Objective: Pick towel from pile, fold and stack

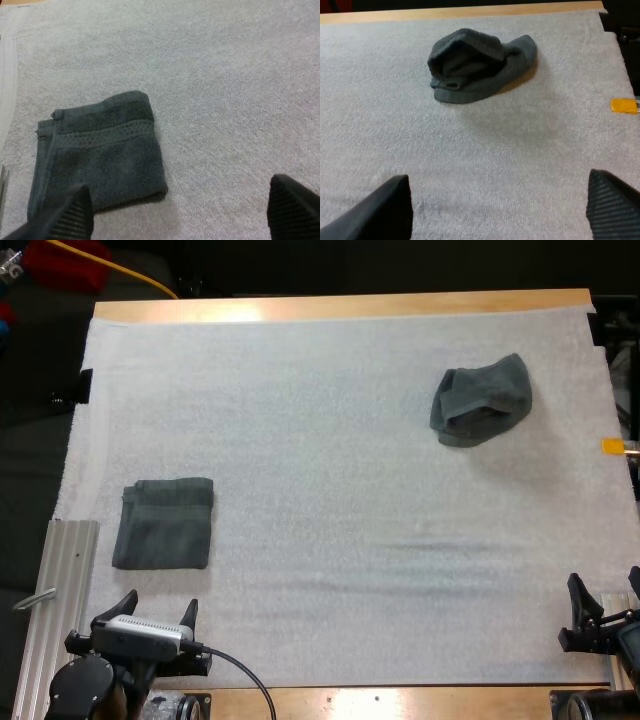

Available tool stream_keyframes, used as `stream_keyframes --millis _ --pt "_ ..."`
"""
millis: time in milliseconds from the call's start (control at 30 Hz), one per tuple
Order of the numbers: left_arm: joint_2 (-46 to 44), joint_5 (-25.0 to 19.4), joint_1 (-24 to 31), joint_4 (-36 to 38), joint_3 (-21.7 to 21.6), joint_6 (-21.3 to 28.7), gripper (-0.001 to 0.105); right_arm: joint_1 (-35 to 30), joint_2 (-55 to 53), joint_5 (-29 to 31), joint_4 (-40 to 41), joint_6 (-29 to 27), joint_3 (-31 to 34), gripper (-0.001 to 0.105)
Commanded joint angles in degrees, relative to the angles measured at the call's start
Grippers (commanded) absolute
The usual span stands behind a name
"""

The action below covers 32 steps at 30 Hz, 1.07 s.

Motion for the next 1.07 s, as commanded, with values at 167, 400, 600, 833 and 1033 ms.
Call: stream_keyframes --millis 167,400,600,833,1033 --pt "-7.9 0.0 0.0 -1.6 -0.1 -0.1 0.069 -0.2 -2.1 0.0 -0.8 -0.1 -0.2 0.070" --pt "-7.9 0.0 0.0 -5.5 -0.1 -0.1 0.069 -0.2 -2.1 0.0 -0.8 -0.1 -0.2 0.070" --pt "-7.9 -0.6 0.0 -6.0 1.1 -0.1 0.069 -0.2 -2.1 0.0 -0.8 -0.1 -0.2 0.070" --pt "-7.9 -0.4 0.0 -7.9 2.0 -0.1 0.069 -0.2 -2.1 0.0 -0.8 -0.1 -0.2 0.070" --pt "-7.9 -0.4 0.0 -7.9 2.0 -0.1 0.069 -0.2 -2.1 0.0 -0.8 -0.1 -0.2 0.070"
